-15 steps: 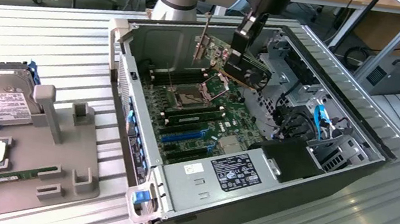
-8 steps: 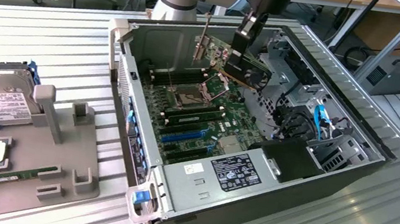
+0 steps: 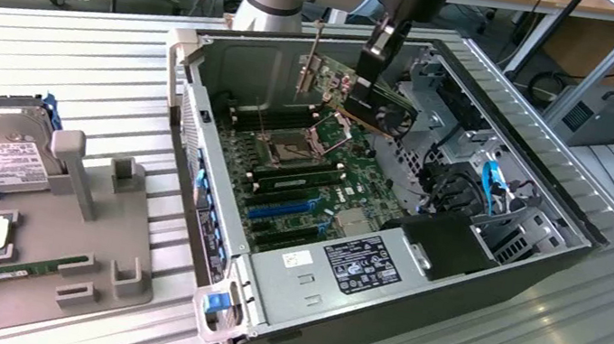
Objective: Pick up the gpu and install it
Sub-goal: 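Insert the gpu into the slot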
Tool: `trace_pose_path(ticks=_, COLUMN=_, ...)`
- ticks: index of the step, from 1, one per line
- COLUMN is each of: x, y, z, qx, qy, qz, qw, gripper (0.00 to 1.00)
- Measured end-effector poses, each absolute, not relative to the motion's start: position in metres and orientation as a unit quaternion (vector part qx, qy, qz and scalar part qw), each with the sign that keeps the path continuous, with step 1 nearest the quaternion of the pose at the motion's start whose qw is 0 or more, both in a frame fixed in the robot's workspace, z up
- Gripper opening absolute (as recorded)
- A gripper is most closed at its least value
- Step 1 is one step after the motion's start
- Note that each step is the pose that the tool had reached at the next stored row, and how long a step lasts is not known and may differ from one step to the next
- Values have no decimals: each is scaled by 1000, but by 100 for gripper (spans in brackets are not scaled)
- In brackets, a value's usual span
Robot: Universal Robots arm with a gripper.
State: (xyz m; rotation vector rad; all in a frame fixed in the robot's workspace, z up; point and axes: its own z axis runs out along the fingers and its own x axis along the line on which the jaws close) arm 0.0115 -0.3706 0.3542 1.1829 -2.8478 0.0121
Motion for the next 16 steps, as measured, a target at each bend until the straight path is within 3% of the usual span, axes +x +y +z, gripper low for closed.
trace_pose_path(ticks=16, x=12, y=-371, z=354, qx=396, qy=-918, qz=4, qw=29, gripper=27)
